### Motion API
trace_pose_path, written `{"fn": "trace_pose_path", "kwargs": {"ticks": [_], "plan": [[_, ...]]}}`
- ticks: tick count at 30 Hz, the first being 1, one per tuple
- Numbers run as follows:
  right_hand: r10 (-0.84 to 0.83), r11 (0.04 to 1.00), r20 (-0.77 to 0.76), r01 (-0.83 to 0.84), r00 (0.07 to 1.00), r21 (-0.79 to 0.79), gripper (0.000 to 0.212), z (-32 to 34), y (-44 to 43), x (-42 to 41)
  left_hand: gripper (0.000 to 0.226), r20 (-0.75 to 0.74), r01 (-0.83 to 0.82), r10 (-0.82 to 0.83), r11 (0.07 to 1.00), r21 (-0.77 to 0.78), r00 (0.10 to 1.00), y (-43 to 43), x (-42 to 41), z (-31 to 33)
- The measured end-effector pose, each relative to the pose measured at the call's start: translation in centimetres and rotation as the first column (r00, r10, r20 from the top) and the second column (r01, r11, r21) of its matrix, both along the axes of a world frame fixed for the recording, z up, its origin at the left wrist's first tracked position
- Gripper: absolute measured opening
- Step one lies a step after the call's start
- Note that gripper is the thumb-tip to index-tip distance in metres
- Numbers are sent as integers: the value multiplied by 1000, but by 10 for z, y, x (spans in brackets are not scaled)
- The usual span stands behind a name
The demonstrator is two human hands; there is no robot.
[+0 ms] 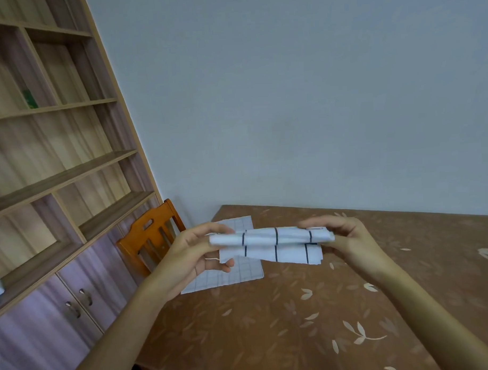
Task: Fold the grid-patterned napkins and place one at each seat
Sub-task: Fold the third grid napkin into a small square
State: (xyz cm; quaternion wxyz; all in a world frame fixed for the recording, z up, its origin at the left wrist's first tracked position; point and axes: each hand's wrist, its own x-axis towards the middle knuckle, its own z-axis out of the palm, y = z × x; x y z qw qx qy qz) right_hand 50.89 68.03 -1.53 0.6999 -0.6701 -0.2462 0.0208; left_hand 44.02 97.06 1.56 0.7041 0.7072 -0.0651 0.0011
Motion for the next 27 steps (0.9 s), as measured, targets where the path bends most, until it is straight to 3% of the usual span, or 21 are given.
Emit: {"fn": "trace_pose_path", "kwargs": {"ticks": [1, 3, 5, 7, 9, 12, 16, 18, 20, 21, 24, 27], "plan": [[-2, 1000, 5, 2, 1000, -11, 42, 0, -1, 0, 11, -17, 60, -61, 997, -39, 998, 3, -1, 0], [5, 1000, 14, -5, 1000, -16, 53, 2, -1, 0, 36, -69, 205, -215, 970, -127, 974, 8, -1, 1], [27, 999, 28, -27, 999, -19, 57, 2, -1, 0, 45, -118, 227, -242, 966, -124, 963, 8, 1, 2], [52, 998, 63, -50, 997, -42, 56, 3, 0, 1, 47, -138, 161, -152, 986, 50, 979, 3, 3, 0], [74, 996, 89, -68, 993, -64, 49, 4, 3, 2, 39, -155, 168, -130, 949, 265, 979, -8, 2, 1], [82, 995, 73, -77, 994, -57, 41, 9, 10, -4, 27, -194, 295, -241, 897, 328, 951, -27, -1, 2], [2, 995, -144, 12, 990, 99, 25, 9, 18, 1, 29, -98, 141, -116, 942, 304, 988, -43, 0, -2], [80, 987, -307, -32, 948, 159, 41, 6, 20, 1, 27, -58, 31, -17, 968, 251, 998, -48, 2, -4], [165, 983, -370, -120, 914, 142, 61, 2, 23, -5, 25, -35, -57, 65, 978, 203, 997, -57, 4, -7], [181, 983, -347, -160, 920, 90, 58, -1, 25, -10, 24, -30, -91, 98, 978, 188, 995, -61, 5, -9], [138, 983, -122, -151, 983, -106, 22, -7, 31, -22, 24, -21, -124, 130, 977, 176, 991, -71, 7, -17], [76, 990, -48, -81, 996, -115, 18, -12, 30, -15, 16, 15, -114, 113, 967, 228, 993, -69, 9, -18]]}}
